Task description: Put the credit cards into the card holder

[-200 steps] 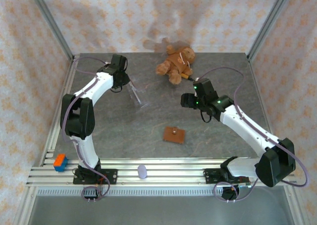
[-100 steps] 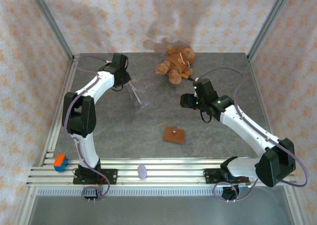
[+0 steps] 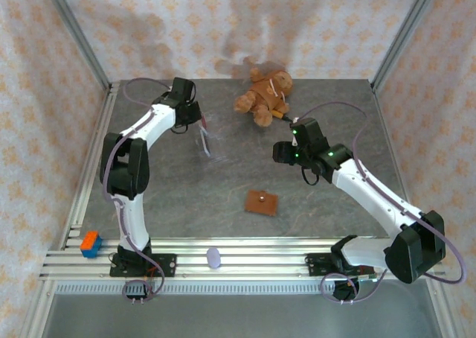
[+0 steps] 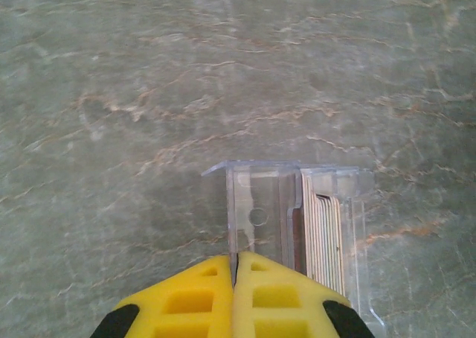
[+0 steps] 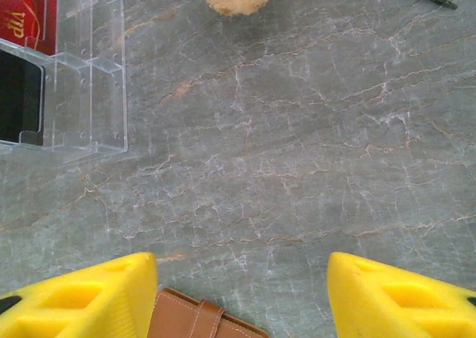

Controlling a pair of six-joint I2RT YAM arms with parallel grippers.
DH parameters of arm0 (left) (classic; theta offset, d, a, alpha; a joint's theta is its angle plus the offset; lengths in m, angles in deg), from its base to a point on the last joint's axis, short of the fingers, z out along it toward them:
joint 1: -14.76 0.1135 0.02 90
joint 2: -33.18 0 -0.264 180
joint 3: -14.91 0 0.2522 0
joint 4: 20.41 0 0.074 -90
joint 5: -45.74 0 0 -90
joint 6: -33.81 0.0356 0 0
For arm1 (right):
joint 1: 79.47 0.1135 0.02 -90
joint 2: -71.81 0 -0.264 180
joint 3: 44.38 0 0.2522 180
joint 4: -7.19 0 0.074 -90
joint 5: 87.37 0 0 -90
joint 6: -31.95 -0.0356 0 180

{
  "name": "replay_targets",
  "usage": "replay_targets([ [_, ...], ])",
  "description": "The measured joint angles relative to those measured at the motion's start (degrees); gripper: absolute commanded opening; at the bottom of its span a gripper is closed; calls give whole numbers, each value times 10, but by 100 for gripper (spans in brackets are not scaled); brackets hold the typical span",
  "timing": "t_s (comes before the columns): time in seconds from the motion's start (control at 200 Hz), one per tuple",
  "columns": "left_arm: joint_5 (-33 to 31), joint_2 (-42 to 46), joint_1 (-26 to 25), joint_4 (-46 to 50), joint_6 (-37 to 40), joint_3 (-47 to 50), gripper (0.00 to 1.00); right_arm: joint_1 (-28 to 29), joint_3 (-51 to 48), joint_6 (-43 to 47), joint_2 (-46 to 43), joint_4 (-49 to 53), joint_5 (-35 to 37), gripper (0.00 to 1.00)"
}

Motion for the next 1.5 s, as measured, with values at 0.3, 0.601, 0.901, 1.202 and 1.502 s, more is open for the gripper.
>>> replay_targets([
  [0.3,56,-27,-8,18,88,-42,7,0,0,-1,9,-1,-18,63],
  [0.601,102,-50,-12,33,121,-76,26,0,-3,-16,22,-8,-39,67],
  [0.901,102,-12,-12,33,117,-61,39,12,-51,-13,42,5,-111,73],
  [1.202,64,192,-11,33,83,30,66,68,-87,-18,123,36,-143,70],
  [1.502,56,447,-11,-7,-8,311,79,72,-136,-63,138,17,-229,70],
])
